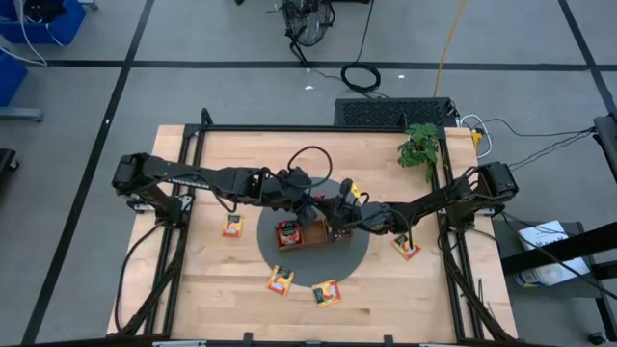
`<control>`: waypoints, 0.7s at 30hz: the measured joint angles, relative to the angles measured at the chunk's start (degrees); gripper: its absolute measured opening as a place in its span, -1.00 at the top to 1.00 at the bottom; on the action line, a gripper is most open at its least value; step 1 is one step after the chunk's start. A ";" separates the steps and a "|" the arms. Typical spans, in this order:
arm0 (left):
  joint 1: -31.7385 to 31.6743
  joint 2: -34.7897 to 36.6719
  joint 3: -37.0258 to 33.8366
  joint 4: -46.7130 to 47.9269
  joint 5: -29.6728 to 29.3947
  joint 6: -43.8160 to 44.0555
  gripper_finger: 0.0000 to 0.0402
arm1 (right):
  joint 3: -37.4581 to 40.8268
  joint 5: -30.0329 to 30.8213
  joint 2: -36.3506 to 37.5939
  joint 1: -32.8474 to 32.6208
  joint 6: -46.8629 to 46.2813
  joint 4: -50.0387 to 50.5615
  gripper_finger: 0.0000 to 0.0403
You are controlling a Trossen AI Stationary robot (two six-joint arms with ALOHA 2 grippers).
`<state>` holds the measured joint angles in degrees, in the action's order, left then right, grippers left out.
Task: Pick & Place Tea
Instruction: Put the red tea bag into the left section of the wooden organizer
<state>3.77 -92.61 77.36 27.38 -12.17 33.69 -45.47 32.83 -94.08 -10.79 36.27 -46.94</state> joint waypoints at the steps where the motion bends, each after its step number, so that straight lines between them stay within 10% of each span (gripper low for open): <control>1: 0.07 0.02 0.00 0.00 -0.04 -0.63 0.95 | 0.00 -0.01 0.00 -0.01 -0.02 0.02 0.97; 17: 2.19 1.80 -0.09 1.88 -1.21 -5.74 0.99 | -0.11 0.69 0.02 -1.89 -10.19 0.20 0.10; 21: 2.81 3.63 -0.07 5.20 -2.56 -5.65 1.00 | -0.11 8.61 0.04 -2.89 -8.85 -0.02 -0.17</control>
<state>6.59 -88.98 77.30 32.57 -14.73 28.03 -45.58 41.44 -94.04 -13.67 27.42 -46.96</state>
